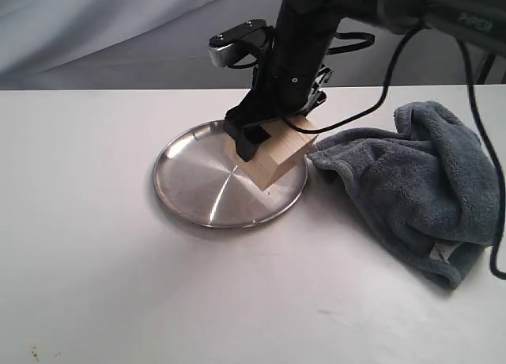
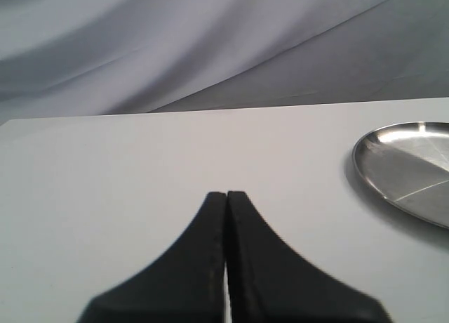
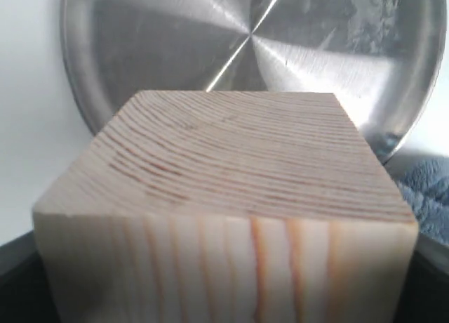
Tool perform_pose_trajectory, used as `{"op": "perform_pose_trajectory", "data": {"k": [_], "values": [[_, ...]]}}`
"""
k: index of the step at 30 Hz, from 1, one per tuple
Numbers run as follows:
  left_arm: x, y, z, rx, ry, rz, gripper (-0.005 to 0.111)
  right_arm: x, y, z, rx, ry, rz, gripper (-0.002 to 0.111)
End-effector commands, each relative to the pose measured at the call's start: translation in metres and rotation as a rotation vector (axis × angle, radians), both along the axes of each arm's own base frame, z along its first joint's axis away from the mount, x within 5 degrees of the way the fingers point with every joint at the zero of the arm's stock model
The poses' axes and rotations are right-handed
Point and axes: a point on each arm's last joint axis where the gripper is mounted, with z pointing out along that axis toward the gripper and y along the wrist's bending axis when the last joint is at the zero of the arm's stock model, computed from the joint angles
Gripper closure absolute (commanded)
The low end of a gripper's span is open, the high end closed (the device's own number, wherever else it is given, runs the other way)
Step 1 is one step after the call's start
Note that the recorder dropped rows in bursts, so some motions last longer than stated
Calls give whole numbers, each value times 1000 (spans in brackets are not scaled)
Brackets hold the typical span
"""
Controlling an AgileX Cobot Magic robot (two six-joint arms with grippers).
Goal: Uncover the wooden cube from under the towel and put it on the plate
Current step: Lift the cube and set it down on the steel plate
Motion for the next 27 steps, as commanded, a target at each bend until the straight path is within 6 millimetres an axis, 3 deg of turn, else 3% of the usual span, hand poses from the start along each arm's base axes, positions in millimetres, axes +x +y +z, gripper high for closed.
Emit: {"op": "perform_pose_trajectory", "data": {"k": [1,5,11,24,27], "values": [[0,0,-1,-7,0,1,107,31,5,-9,105,7,-78,108],[0,0,-1,-7,0,1,107,51,3,-29,154,42,-130,108],[0,0,-1,-7,0,1,107,58,4,-52,133,69,-127,108],[0,0,-1,-7,0,1,107,61,5,-72,115,108,-162,108],[0,0,-1,-7,0,1,107,61,5,-72,115,108,-164,98]]}}
